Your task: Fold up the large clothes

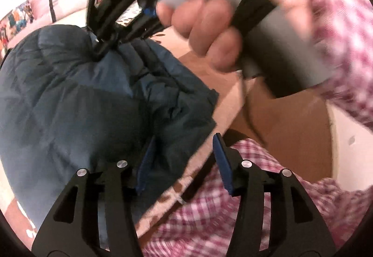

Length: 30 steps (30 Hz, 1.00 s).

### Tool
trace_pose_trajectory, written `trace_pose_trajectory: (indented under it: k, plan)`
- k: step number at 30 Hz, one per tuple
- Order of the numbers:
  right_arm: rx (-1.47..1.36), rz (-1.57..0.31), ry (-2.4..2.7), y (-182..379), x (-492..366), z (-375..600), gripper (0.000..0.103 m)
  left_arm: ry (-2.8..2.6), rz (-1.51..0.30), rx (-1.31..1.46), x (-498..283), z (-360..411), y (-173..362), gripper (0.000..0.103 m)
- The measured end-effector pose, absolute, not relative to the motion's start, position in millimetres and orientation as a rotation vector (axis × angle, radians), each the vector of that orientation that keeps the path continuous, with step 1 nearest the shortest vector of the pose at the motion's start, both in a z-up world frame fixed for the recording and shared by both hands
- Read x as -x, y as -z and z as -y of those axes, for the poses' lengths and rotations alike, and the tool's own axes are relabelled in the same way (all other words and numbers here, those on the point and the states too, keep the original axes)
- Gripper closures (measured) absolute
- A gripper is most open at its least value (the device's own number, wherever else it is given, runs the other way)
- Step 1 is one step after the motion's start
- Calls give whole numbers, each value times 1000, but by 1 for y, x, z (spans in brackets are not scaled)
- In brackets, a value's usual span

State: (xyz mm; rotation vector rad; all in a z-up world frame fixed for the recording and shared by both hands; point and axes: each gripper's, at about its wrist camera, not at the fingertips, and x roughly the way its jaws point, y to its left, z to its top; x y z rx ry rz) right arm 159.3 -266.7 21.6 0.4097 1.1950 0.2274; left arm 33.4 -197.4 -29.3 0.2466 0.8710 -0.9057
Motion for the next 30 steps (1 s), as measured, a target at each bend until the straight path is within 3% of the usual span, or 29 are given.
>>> trace_pose_trajectory:
  k: [12,17,22,30]
  plan:
    - [-388,-1194,-146,11,-158,286,103,710,-844,109,-48,67,-25,46]
    - [-372,-1183,-135,13,-155,286,103,576,-939,175,-61,61,-3,46]
    - [-413,-1179,-130,18,-148,296,103,476,-998,64,-68,69,13,46]
    - [-401,-1182,-123,20,-147,298,103,417,-1066,80,-70,65,31,34]
